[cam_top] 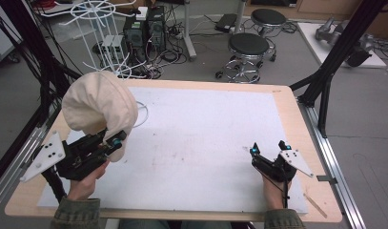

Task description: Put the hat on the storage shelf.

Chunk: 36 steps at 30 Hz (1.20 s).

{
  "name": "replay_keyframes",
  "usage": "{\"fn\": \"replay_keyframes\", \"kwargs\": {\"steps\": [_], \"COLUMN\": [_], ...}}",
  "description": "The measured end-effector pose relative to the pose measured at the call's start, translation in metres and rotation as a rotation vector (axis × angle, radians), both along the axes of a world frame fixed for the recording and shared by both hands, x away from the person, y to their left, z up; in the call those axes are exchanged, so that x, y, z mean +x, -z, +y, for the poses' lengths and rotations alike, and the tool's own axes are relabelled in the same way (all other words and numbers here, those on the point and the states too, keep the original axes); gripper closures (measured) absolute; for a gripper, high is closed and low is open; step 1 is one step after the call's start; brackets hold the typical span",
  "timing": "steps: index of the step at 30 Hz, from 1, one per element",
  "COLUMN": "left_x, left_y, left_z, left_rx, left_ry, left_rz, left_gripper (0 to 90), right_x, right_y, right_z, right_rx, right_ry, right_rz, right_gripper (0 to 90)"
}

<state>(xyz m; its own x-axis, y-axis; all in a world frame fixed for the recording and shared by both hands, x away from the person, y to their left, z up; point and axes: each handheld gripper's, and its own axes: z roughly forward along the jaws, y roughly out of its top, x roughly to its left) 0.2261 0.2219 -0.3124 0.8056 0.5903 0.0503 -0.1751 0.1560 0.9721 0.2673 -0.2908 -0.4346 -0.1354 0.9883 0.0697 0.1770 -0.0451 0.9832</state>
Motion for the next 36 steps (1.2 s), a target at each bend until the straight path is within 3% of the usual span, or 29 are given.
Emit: {"fn": "replay_keyframes", "kwargs": {"steps": [4, 10, 11, 12, 21, 22, 24, 25, 32, 36], "left_x": [-0.002, -0.005, -0.005, -0.005, 0.005, 0.005, 0.009, 0.015, 0.029, 0.039], "left_y": [-0.007, -0.027, -0.04, -0.04, -0.103, -0.103, -0.118, -0.136, -0.166, -0.174], "left_z": [-0.001, 0.001, 0.002, 0.002, 0.001, 0.001, 0.0, 0.0, 0.003, 0.004], "left_rx": [0.004, 0.037, 0.055, 0.055, 0.127, 0.127, 0.144, 0.156, 0.158, 0.159], "left_ry": [0.001, -0.041, -0.059, -0.059, -0.094, -0.094, -0.101, -0.108, -0.12, -0.126], "left_rz": [-0.008, -0.034, -0.051, -0.051, -0.114, -0.114, -0.117, -0.121, -0.138, -0.135], "left_gripper": [81.6, 81.5, 81.6, 81.5, 81.5, 81.5, 81.5, 81.5, 81.6, 81.5], "right_x": [0.0, 0.0, 0.0, 0.0, 0.0, 0.0, -0.001, -0.001, 0.0, 0.0], "right_y": [0.0, 0.0, 0.0, 0.0, 0.0, 0.0, -0.001, -0.001, 0.0, 0.0], "right_z": [0.0, 0.001, 0.002, 0.002, 0.003, 0.003, 0.003, 0.003, 0.003, 0.003], "right_rx": [0.006, 0.005, 0.003, 0.003, -0.003, -0.003, 0.003, 0.004, 0.004, 0.011], "right_ry": [-0.003, -0.011, -0.012, -0.012, -0.029, -0.029, -0.033, -0.033, -0.042, -0.042], "right_rz": [0.001, -0.002, -0.004, -0.004, -0.004, -0.004, -0.003, -0.005, -0.001, 0.006], "right_gripper": [5.0, 5.0, 5.0, 5.0, 5.0, 5.0, 5.0, 5.0, 5.0, 5.0]}}
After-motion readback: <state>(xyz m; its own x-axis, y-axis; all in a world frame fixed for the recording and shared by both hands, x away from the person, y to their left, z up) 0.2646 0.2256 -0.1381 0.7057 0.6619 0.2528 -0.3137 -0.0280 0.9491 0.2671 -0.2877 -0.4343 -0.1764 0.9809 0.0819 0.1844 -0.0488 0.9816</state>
